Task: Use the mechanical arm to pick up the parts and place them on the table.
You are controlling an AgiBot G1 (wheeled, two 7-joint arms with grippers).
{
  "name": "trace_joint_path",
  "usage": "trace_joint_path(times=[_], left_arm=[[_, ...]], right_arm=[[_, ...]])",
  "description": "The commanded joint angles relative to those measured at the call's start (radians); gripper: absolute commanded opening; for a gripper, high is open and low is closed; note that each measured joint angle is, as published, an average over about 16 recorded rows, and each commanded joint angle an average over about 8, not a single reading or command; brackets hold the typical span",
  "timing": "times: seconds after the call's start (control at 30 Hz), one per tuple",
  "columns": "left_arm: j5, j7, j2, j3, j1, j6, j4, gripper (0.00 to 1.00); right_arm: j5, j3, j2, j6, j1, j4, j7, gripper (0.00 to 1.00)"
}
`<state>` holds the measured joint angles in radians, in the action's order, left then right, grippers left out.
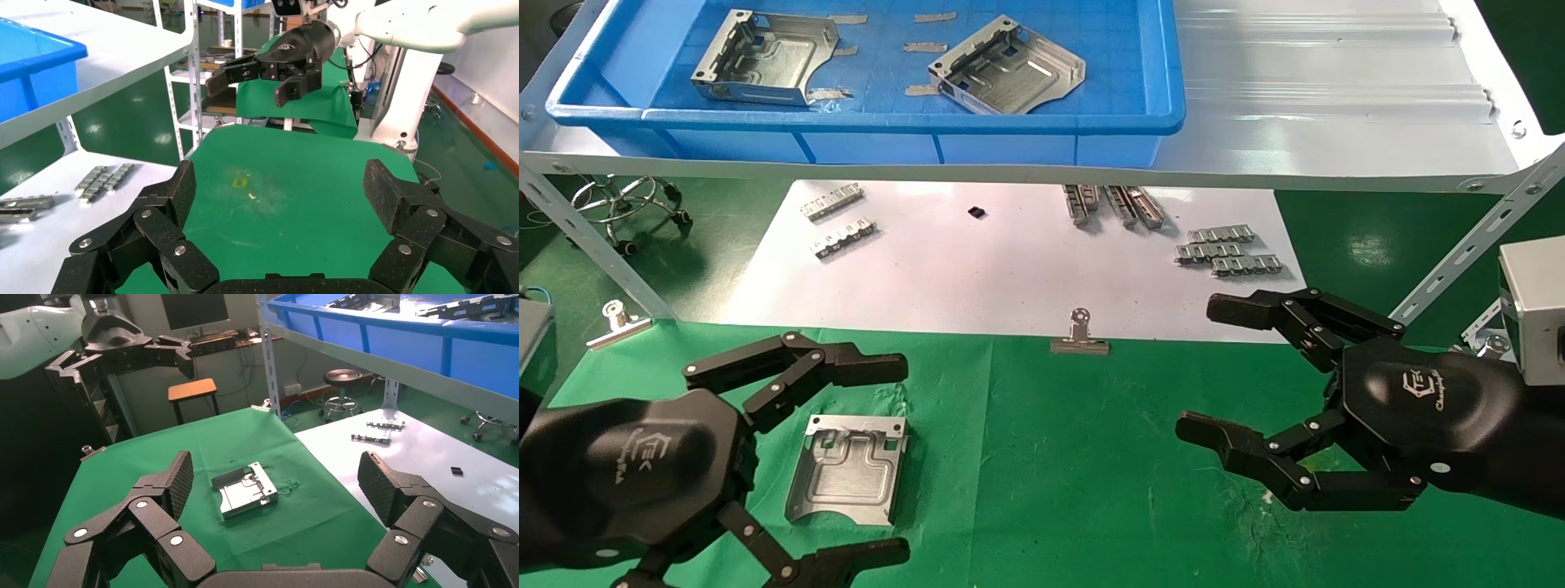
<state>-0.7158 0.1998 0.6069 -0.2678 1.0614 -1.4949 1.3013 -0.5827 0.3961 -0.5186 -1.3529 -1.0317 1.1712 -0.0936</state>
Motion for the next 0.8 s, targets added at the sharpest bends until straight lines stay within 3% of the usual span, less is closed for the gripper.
trace_joint_path(times=[0.03, 0.8], left_arm=[[-0.001, -0.002, 0.0, -0.001, 0.001, 0.0, -0.002, 1.0], [-0.013, -0.011, 0.003, -0.01, 0.011, 0.0, -0.015, 1.0]], right_arm=[[0.0, 0.0, 0.0, 0.0, 0.0, 0.0, 0.0, 1.0], [0.0, 0.0, 0.0, 0.0, 0.0, 0.0, 0.0, 1.0]])
